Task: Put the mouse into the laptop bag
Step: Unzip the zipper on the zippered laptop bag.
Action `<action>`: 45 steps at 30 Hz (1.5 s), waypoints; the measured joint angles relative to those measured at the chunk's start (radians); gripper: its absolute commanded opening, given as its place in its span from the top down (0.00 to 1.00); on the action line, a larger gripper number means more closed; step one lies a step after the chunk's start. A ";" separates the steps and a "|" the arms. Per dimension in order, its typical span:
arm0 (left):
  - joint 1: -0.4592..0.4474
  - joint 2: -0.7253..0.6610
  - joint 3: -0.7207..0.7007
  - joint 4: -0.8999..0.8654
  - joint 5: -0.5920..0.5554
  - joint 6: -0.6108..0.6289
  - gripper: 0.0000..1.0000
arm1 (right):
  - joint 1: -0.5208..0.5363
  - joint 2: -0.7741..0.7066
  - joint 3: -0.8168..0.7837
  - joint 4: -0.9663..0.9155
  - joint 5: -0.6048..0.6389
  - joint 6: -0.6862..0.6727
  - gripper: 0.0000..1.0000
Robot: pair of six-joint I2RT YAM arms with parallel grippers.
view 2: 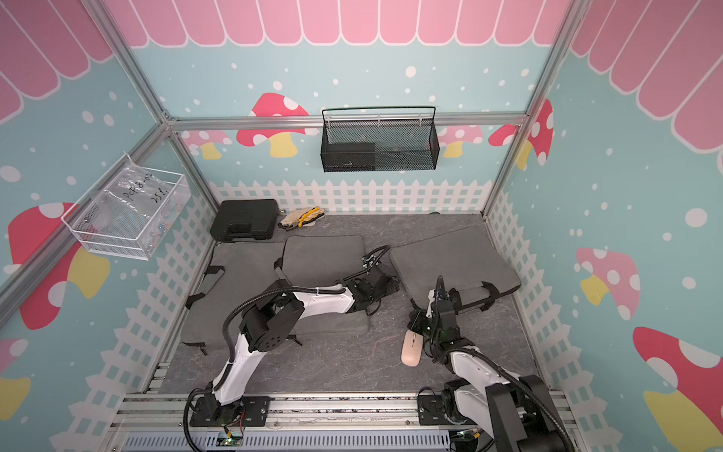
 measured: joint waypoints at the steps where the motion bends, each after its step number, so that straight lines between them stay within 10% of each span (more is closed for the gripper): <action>1: 0.006 0.016 0.023 0.007 0.015 0.000 0.31 | 0.000 -0.027 -0.002 -0.017 0.003 0.000 1.00; 8: 0.025 0.143 0.211 0.024 0.108 -0.005 0.32 | 0.000 -0.064 -0.005 -0.058 0.002 -0.001 1.00; 14: 0.035 0.206 0.284 0.013 0.149 -0.016 1.00 | 0.000 -0.003 -0.007 -0.031 -0.008 0.000 1.00; 31: 0.065 0.184 0.221 0.089 0.129 -0.026 1.00 | 0.081 0.431 0.220 0.096 -0.077 0.064 1.00; 45: 0.069 0.031 0.003 0.105 -0.023 -0.023 1.00 | 0.098 0.443 0.259 0.044 -0.030 0.068 1.00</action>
